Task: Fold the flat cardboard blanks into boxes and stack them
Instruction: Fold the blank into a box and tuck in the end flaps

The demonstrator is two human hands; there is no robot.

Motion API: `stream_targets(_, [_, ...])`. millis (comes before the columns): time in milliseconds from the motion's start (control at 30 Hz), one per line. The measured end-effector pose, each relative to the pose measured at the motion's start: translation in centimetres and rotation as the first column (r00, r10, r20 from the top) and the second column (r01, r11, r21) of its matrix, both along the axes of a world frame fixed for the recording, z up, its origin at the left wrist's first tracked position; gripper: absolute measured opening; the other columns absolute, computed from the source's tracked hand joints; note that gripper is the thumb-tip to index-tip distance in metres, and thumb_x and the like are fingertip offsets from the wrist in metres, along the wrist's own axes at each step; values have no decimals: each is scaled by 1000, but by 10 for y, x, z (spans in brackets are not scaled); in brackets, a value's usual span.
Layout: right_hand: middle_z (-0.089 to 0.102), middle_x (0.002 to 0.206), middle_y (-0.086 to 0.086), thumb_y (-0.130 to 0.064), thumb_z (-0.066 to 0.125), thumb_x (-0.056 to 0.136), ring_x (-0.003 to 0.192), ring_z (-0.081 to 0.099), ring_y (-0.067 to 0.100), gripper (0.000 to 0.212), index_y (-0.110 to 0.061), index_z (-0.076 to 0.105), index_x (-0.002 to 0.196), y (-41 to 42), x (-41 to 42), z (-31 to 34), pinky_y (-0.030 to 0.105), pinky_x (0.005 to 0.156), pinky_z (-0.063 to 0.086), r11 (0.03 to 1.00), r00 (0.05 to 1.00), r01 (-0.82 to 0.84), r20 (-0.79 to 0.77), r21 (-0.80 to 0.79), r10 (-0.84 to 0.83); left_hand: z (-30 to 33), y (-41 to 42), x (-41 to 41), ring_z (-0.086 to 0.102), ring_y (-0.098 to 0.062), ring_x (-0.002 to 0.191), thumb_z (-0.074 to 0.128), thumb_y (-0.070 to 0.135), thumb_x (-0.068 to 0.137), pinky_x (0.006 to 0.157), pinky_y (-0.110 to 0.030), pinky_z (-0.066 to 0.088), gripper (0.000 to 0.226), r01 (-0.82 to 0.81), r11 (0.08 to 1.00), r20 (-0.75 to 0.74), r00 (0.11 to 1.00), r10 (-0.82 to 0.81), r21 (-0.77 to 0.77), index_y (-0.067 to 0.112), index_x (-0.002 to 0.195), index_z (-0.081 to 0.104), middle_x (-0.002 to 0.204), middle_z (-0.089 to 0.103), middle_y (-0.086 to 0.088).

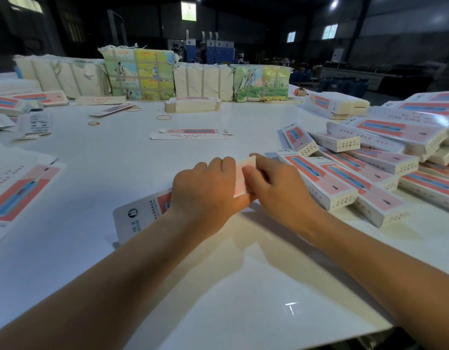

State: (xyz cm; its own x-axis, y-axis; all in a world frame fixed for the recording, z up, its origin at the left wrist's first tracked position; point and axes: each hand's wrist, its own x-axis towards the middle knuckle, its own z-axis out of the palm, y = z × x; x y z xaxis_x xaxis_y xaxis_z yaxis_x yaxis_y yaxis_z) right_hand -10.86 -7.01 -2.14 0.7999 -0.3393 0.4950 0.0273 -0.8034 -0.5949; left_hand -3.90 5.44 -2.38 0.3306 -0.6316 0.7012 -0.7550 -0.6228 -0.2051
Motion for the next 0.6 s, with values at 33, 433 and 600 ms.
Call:
stream_targets(33, [63, 75, 8, -22, 43, 98, 65, 57, 18, 23, -9, 55, 82, 0, 0, 1, 32, 64, 45, 996, 998, -57, -11, 66, 58, -2, 1, 3, 58, -19, 63, 17, 64, 87, 50, -25, 31, 66, -9, 1000, -6, 1000, 9, -10, 13, 97, 56, 77, 60, -2])
stream_targets(433, [49, 58, -7, -29, 43, 98, 54, 44, 10, 28, -17, 52, 75, 2, 0, -6, 31, 54, 29, 981, 998, 51, -14, -185, -55, 2, 0, 7, 59, -14, 59, 33, 67, 85, 47, -23, 25, 54, -255, 966, 18, 967, 255, 43, 19, 92, 56, 70, 55, 6])
stream_targets(600, [69, 98, -3, -23, 50, 94, 81, 63, 12, 16, -31, 62, 101, -1, -2, -5, 33, 76, 50, 998, 997, -66, -45, 7, 66, 5, 10, 24, 56, -16, 75, 30, 77, 77, 54, -25, 29, 66, -96, 993, -153, 983, 106, 71, 22, 110, 46, 96, 60, 4])
